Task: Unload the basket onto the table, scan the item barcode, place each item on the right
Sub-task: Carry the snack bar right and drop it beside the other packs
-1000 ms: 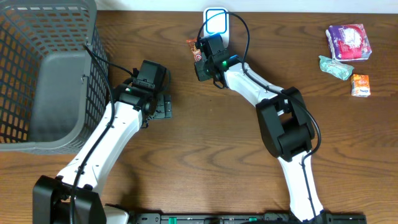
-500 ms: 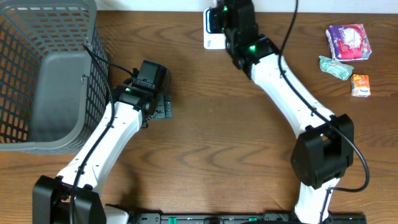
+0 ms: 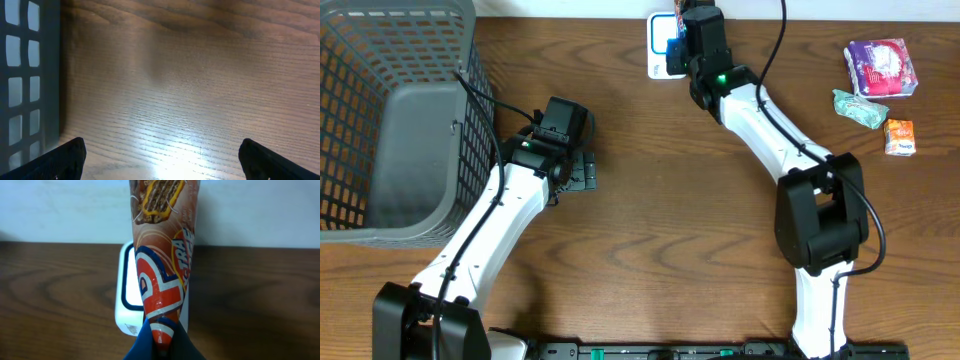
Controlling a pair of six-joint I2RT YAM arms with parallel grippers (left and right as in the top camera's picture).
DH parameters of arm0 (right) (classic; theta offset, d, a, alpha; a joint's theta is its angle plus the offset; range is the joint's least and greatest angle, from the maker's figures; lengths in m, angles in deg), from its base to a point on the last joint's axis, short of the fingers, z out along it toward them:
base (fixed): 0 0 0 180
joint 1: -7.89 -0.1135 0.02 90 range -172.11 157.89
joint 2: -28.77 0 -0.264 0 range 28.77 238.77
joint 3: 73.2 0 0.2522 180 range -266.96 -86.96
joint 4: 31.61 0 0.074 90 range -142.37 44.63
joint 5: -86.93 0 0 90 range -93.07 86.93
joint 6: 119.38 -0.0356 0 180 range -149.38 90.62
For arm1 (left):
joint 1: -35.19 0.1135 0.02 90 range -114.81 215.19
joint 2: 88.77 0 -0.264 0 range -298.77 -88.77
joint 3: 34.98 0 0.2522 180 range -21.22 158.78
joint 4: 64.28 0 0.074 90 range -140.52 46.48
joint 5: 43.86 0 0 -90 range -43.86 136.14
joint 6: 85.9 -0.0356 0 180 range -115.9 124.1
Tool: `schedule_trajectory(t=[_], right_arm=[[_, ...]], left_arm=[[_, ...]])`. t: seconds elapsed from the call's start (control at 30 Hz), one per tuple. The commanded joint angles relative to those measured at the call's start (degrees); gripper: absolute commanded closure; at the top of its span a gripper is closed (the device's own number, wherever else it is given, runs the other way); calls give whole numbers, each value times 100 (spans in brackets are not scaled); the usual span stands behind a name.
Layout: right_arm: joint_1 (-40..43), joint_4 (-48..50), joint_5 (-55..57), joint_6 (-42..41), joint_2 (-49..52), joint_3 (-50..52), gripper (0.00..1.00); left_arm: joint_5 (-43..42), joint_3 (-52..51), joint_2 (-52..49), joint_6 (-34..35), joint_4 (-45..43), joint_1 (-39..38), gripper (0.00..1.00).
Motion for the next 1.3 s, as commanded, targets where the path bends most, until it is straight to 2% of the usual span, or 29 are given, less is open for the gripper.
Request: schedule_trajectory(t=[0.0, 0.13, 0.27, 0.43, 0.57, 0.63, 0.7, 0.73, 0.77, 0.8, 0.83, 1.03, 1.17, 1.27], right_arm=[[229, -293, 581, -297, -417, -44, 99], [717, -975, 1403, -442, -787, -44, 99], [1440, -1818, 1705, -439, -953, -44, 99], [2341, -2879, 1742, -586, -870, -42, 99], [2924, -3285, 1508, -715, -745, -42, 96], [3119, -3423, 1399, -715, -706, -42, 86], [3261, -3528, 1318, -713, -695, -42, 69], [3300, -3556, 1274, -713, -695, -42, 56], [3329, -3578, 1241, -708, -695, -42, 30], [3340, -3617, 1239, -693, -695, -42, 13], [3340, -3652, 1244, -621, -699, -42, 1], [3274, -3985, 1204, -544, -1121, -44, 1], [3101, -4258, 1104, -544, -1838, -44, 1], [2935, -4603, 503, -544, -2496, -42, 1]], left_arm=[[114, -31, -22, -7, -2, 9, 2], [114, -31, -22, -7, 0, 9, 2], [114, -31, -22, -7, 0, 9, 2], [114, -31, -22, -7, 0, 9, 2], [114, -31, -22, -7, 0, 9, 2], [114, -31, -22, -7, 0, 9, 2], [114, -31, -22, -7, 0, 9, 2], [114, -31, -22, -7, 0, 9, 2], [114, -31, -22, -9, 0, 9, 2], [114, -31, -22, -7, 0, 9, 2], [114, -31, -22, -7, 0, 9, 2], [114, -31, -22, -7, 0, 9, 2], [114, -31, -22, -9, 0, 9, 2], [114, -31, -22, -7, 0, 9, 2]])
